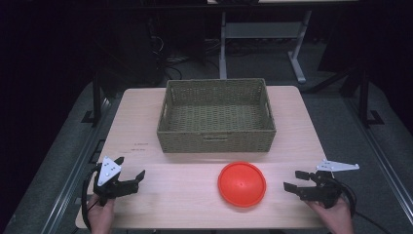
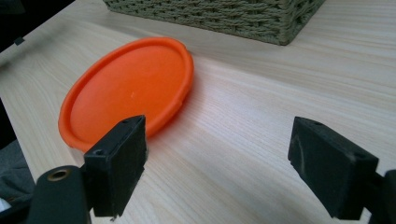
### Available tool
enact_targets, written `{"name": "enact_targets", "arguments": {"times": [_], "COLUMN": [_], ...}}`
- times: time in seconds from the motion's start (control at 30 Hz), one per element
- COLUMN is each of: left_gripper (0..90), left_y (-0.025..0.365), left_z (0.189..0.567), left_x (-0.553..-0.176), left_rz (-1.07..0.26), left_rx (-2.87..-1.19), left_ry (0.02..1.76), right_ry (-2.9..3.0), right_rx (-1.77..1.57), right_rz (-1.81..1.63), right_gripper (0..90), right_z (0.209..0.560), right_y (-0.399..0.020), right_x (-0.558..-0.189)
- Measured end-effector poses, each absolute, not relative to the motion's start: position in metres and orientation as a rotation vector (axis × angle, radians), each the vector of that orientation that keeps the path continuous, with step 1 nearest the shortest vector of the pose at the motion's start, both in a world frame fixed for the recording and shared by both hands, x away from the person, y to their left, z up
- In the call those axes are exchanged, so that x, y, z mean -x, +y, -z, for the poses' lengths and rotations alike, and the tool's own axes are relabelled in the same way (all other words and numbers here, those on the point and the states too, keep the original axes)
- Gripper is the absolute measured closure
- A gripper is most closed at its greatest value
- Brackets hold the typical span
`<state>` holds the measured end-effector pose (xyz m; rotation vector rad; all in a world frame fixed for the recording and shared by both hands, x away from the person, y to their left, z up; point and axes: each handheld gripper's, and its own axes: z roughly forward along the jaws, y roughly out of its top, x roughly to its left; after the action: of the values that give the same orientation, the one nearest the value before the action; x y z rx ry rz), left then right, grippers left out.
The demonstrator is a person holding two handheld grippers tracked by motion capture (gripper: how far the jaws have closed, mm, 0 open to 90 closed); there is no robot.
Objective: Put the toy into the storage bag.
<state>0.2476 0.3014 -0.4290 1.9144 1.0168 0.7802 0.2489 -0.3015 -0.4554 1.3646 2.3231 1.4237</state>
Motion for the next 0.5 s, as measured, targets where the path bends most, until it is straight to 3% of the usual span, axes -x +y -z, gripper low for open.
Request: {"name": "enact_targets", "arguments": {"times": [0.5], "left_gripper": [12.8], "left_y": [0.301], "left_z": [0.43], "left_x": [-0.248], "left_rz": [-0.784], "left_rx": [-1.92], "left_ry": [1.021], "right_ry": [2.432], "right_rx": [-1.338], "right_rz": [-1.378], "right_gripper": [19.5], "right_z": [0.447], "right_y": [-0.28], "right_x": [-0.263]}}
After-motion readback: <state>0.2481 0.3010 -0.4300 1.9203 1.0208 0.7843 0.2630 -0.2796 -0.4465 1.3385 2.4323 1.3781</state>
